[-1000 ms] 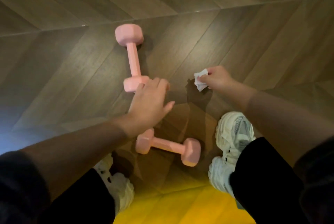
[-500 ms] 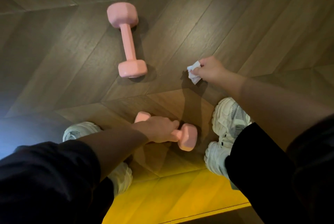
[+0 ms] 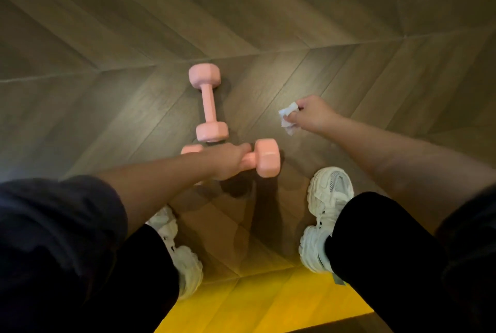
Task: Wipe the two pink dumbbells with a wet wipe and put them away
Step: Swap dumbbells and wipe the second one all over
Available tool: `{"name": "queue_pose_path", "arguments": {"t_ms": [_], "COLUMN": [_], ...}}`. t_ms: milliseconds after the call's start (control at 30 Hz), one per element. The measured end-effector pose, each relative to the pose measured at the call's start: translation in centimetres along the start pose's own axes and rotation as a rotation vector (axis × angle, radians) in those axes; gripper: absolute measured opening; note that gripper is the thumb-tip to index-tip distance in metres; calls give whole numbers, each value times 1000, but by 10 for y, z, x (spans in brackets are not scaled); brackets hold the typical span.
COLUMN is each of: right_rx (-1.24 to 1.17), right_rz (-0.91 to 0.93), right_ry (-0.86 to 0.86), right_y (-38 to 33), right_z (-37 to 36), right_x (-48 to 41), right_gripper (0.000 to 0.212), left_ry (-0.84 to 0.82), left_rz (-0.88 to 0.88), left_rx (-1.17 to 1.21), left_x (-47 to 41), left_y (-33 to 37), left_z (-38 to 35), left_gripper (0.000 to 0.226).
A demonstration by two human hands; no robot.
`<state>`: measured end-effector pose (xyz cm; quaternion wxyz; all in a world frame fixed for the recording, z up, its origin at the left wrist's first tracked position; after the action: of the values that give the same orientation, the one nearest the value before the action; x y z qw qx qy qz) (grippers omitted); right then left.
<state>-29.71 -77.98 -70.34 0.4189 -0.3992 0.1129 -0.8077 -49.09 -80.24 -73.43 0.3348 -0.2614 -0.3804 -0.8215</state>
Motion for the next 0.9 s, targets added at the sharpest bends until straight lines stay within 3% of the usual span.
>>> {"name": "queue_pose_path", "arguments": {"t_ms": [167,333,467,567,733,833,900], "right_rx": [-40,67,-257,-330,-393,-541,-594], "right_rz": [138,466,622,721,701,712,773], "right_ry": [173,392,540,619,519,344,254], "right_y": [-80,-166,-193,-200,-195,-207,-213], "right_z": [90,162,184,179,158,155,148], "right_x": [68,173,247,285,288,276,275], "right_gripper": [16,25,15,15,24,41,38], "left_ry": [254,514,699,823,1013,1031,1043], "left_rz": [16,2,-31,-33,-40,-59,-49], "left_rx": [37,243,512,618,632,510,441], "left_x": [78,184,242,262,283,288,289], "left_y": [39,92,113,112,108,112,112], "left_z": [112,184,201,197,195,200,202], "left_gripper": [41,52,49,48,43,64,68]}}
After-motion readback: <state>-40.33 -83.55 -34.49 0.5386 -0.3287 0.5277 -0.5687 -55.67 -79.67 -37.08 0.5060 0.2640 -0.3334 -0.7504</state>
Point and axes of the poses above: each hand's wrist, its own x-axis away from the middle knuckle, its own z-axis out of the back of the hand, y = z × x, the point moved 9 cm from there along -x, towards the middle knuckle, and after that the axes turned 7 degrees about y, right-handed, at the moved point
